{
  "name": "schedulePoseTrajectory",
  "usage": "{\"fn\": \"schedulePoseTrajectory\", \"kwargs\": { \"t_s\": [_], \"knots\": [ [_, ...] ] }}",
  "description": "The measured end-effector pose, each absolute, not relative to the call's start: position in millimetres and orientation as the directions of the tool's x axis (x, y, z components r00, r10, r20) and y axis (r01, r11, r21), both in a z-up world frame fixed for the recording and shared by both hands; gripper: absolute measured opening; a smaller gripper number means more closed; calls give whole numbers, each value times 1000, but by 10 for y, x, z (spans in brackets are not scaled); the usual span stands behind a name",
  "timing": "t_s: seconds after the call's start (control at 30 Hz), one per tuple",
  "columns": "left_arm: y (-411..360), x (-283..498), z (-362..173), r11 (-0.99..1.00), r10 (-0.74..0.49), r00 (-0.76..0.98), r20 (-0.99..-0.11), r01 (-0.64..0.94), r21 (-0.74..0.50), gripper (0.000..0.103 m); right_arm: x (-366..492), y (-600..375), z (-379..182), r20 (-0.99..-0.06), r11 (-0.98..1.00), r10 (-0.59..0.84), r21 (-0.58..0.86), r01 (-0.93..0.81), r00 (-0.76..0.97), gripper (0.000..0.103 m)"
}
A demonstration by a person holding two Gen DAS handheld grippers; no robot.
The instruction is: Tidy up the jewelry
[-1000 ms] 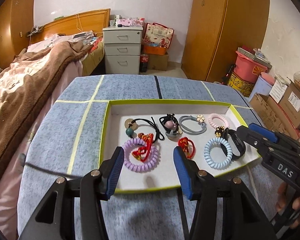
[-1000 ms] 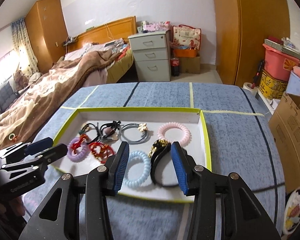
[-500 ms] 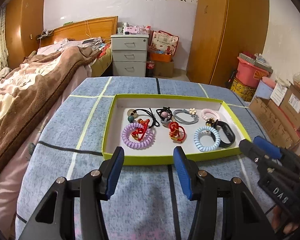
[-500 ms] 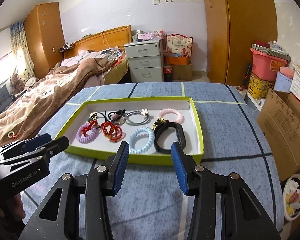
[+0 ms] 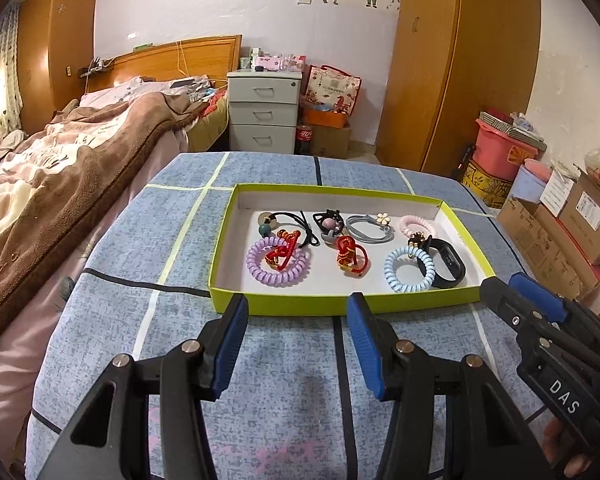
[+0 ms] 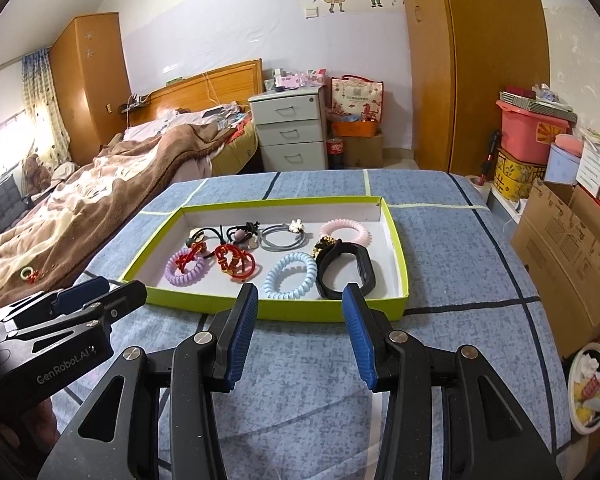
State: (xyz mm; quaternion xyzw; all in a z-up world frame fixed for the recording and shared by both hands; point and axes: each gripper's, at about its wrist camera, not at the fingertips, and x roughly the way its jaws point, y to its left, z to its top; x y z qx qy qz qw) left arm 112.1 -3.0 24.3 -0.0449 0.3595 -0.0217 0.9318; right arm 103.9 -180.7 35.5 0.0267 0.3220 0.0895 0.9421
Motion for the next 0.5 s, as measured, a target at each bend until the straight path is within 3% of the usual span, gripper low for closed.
{"fn": "schedulePoseTrajectory", "kwargs": {
  "t_s": [0.5],
  "knots": [
    [-46, 1096, 250, 995, -75, 735, -674, 10, -99, 53, 989, -1803, 336, -608, 982, 191, 118, -150, 770, 45]
  ]
}}
